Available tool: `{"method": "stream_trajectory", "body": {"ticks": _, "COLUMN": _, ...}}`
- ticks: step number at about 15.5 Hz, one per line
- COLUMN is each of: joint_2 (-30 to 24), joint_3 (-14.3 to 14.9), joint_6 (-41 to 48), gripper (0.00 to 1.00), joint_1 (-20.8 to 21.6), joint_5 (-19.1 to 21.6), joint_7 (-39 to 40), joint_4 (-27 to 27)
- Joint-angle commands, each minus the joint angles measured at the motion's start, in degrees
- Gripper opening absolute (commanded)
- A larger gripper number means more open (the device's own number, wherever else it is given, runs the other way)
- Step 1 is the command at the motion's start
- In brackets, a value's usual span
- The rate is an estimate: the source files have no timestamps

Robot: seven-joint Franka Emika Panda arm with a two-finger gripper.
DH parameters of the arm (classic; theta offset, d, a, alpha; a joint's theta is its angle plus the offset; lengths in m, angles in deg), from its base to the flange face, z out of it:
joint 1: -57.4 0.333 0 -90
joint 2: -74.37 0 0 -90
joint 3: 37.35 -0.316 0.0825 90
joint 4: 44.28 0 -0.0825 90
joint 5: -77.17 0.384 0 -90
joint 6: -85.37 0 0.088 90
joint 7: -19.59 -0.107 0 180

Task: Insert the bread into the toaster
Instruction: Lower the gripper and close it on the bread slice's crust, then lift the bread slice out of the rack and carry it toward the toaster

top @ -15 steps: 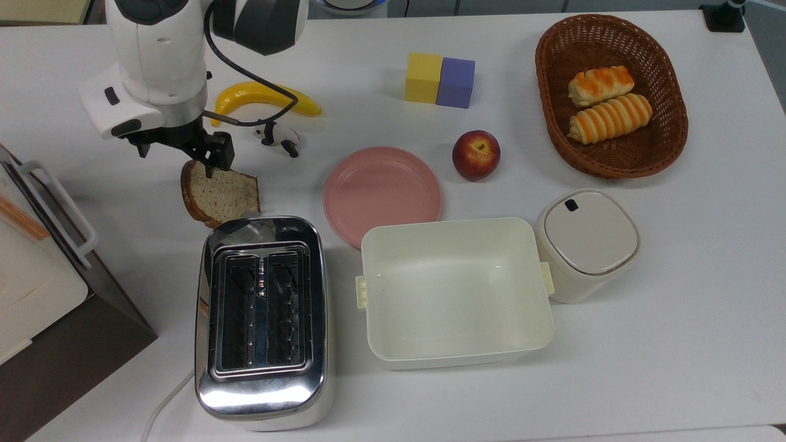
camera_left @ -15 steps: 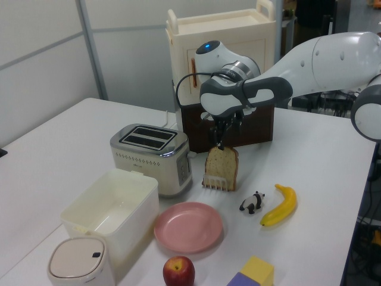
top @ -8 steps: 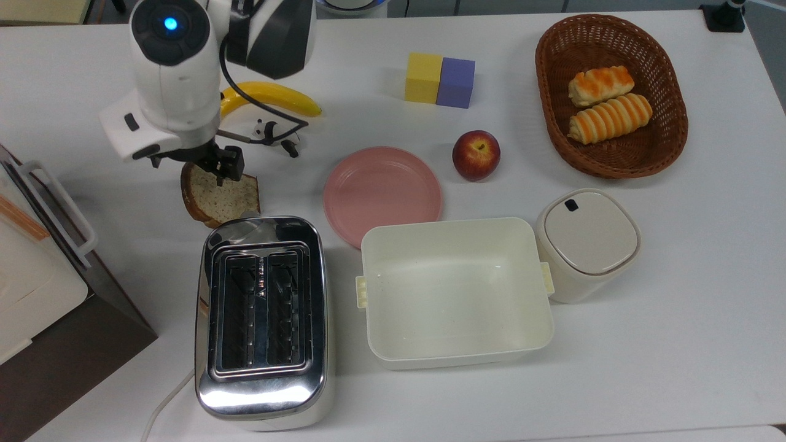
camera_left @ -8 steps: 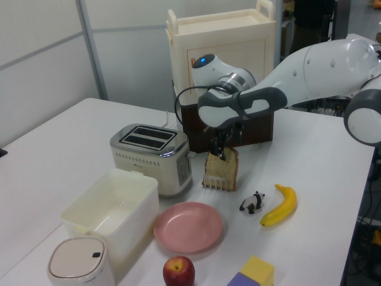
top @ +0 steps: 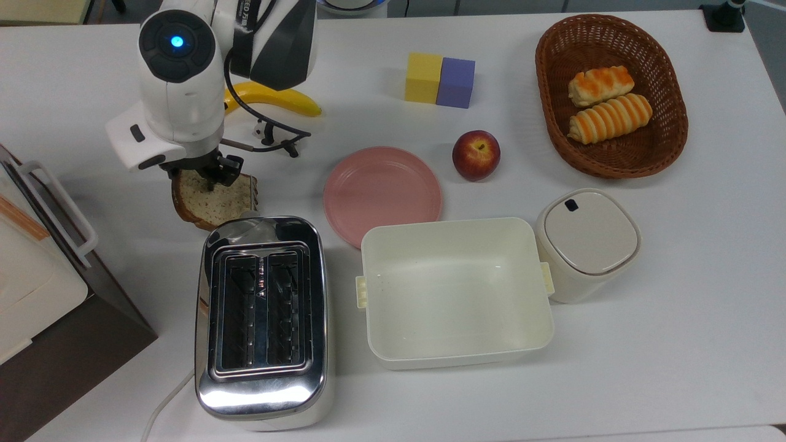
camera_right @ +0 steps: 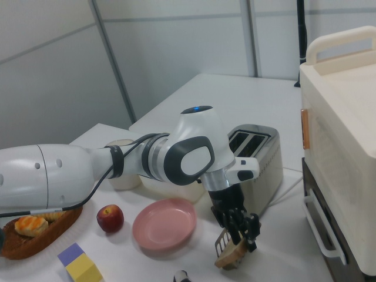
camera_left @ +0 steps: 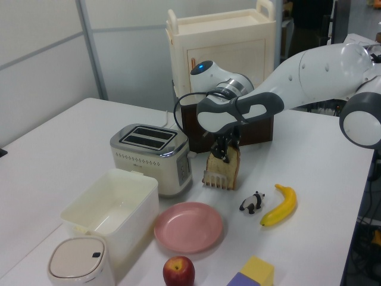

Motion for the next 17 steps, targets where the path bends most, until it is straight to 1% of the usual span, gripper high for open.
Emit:
{"method": "stream_trajectory", "body": {"ticks": 1, "joint_2": -0.9, "joint_3": 0.3, "joint_6": -1.6, "gripper": 0.00, "joint_1": 0.8, "joint_5": -1.0, "joint_7": -0.1, "joint_4": 1.2}}
{"method": "stream_trajectory", "body": {"ticks": 5, "joint_2": -1.2, "joint_3": 0.1, "joint_6": -1.7, "gripper": 0.00, "joint_1": 1.0, "joint_5": -1.4, "joint_7": -0.2, "joint_4": 1.1}}
{"method": "stream_trajectory", "body": {"ticks": 9, "joint_2": -3.3, "joint_3": 0.1, "joint_6": -1.2, "gripper": 0.00, "joint_1": 2.7, "joint_5": -1.6, "joint_7": -0.2, "joint_4": 1.0}}
{"method": "stream_trajectory", "body": {"ticks": 14, "joint_2": -9.6, "joint_3": 0.0, "joint_6": -0.6, "gripper": 0.00, "joint_1": 5.5, "joint_5": -1.6, "joint_7": -2.6, "joint_4": 0.9}}
{"method": "stream_trajectory", "body": {"ticks": 17, "joint_2": -12.0, "joint_3": 0.0, "joint_6": 1.1, "gripper": 0.00, "joint_1": 7.1, "joint_5": -1.6, "joint_7": -2.8, "joint_4": 0.8}}
